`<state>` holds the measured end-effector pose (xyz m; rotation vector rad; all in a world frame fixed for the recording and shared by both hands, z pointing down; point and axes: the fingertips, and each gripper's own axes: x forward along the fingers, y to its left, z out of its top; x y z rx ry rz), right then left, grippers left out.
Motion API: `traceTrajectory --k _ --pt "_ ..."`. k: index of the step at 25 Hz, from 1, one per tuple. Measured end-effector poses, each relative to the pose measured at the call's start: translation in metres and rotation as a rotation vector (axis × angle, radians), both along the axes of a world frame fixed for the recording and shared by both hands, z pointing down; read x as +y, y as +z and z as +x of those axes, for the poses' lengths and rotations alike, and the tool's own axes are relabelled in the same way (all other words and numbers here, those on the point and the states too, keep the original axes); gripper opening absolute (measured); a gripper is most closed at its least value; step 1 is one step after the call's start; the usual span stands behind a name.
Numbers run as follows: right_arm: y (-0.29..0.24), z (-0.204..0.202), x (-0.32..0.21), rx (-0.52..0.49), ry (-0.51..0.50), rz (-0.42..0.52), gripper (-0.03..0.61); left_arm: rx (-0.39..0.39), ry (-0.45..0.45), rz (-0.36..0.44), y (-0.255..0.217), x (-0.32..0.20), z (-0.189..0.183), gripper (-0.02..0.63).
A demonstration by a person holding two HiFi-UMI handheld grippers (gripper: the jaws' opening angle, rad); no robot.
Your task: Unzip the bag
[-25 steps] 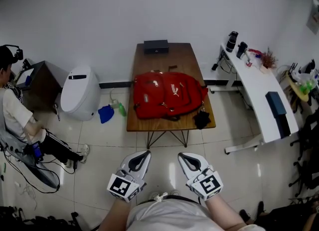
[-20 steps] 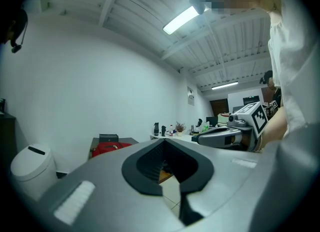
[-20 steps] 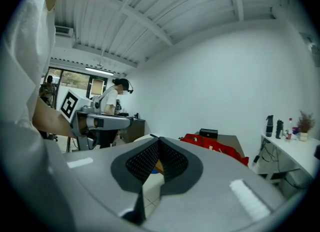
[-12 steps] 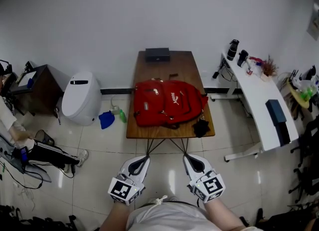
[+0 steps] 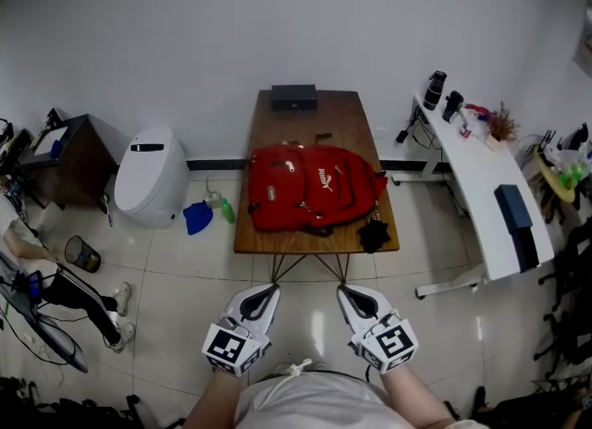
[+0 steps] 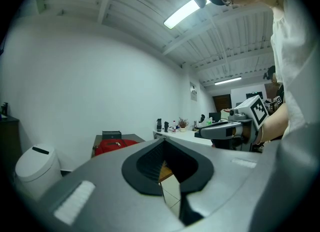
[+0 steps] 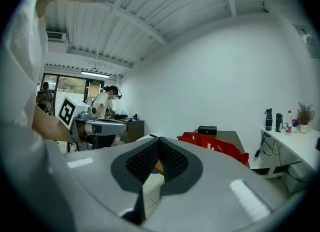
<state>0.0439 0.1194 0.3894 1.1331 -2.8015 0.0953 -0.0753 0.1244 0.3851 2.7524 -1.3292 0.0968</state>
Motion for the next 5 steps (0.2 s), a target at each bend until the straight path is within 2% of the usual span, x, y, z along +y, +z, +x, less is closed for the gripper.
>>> traceTrajectory --k 5 --pt "0.0033 0.0004 -0.0001 0.019 -0.012 -0.002 0.008 0.008 -0.001 -0.009 0.0020 -0.0020 0.0046 0.006"
